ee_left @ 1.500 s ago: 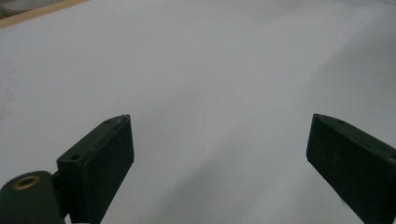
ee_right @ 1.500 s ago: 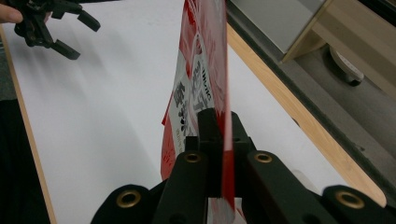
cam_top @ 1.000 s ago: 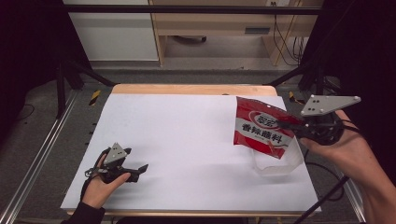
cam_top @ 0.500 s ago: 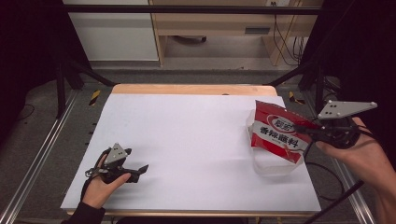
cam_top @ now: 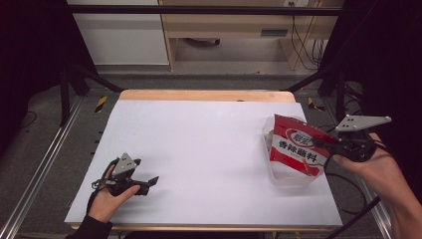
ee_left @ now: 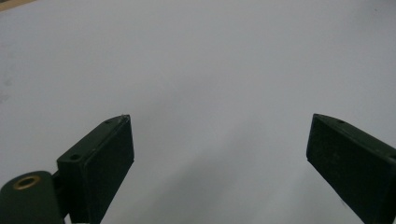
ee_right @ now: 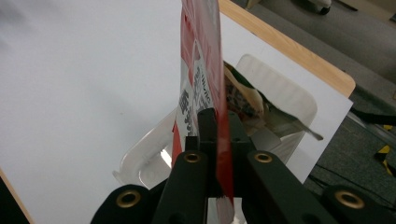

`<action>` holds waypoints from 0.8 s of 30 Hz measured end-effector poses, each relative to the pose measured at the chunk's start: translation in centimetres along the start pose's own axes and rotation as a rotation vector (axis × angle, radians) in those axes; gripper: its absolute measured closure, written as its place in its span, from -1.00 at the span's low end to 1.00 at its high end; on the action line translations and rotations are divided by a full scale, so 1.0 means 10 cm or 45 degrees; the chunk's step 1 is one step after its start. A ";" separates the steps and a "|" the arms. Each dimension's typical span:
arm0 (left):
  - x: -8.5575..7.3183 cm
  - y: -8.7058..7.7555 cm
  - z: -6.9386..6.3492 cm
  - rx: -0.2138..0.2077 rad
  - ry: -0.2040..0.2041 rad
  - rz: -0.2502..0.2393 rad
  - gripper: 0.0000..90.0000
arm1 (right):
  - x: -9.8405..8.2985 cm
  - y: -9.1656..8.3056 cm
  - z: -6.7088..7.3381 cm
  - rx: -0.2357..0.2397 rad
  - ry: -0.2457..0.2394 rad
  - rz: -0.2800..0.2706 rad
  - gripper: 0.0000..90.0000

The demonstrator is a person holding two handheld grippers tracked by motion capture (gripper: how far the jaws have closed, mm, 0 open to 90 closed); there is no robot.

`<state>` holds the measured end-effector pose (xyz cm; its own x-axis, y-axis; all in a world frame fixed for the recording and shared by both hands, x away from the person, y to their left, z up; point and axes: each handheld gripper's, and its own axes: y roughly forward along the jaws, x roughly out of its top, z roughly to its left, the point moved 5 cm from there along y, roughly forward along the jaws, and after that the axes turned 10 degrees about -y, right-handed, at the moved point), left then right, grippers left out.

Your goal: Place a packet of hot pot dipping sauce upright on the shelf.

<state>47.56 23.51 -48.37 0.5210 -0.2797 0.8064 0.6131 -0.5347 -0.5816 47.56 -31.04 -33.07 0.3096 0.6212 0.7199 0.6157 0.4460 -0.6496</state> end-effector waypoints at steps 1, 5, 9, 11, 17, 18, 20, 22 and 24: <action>0.00 0.00 0.00 -0.001 0.000 0.002 -0.84 | -0.04 0.03 -0.01 0.004 0.012 0.000 0.99; -0.01 0.01 -0.01 -0.004 0.003 0.006 -0.84 | -0.18 0.09 -0.05 0.010 0.068 -0.019 0.99; -0.01 0.03 -0.02 -0.002 0.004 0.011 -0.84 | -0.29 0.08 -0.10 0.015 0.104 -0.029 0.98; -0.01 0.03 -0.02 -0.002 0.004 0.012 -0.84 | -0.36 0.08 -0.13 0.010 0.116 -0.025 0.97; -0.02 0.04 -0.03 -0.003 0.005 0.018 -0.84 | -0.49 0.07 -0.15 -0.007 0.130 0.001 0.84; -0.02 0.04 -0.03 -0.003 0.007 0.019 -0.84 | -0.49 0.07 -0.15 -0.009 0.123 0.000 0.76; -0.02 0.04 -0.03 -0.004 0.008 0.020 -0.84 | -0.48 0.07 -0.15 -0.020 0.116 -0.001 0.51; -0.02 0.04 -0.03 -0.003 0.007 0.021 -0.84 | -0.46 0.06 -0.15 -0.039 0.105 0.001 0.24; -0.02 0.04 -0.03 -0.002 0.005 0.022 -0.84 | -0.42 0.05 -0.14 -0.052 0.087 0.016 0.02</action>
<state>47.52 23.12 -48.75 0.5293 -0.2922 0.7965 0.6031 -0.5307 -0.5955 47.59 -34.33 -36.05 0.3654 0.5802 0.7279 0.6399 0.4113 -0.6491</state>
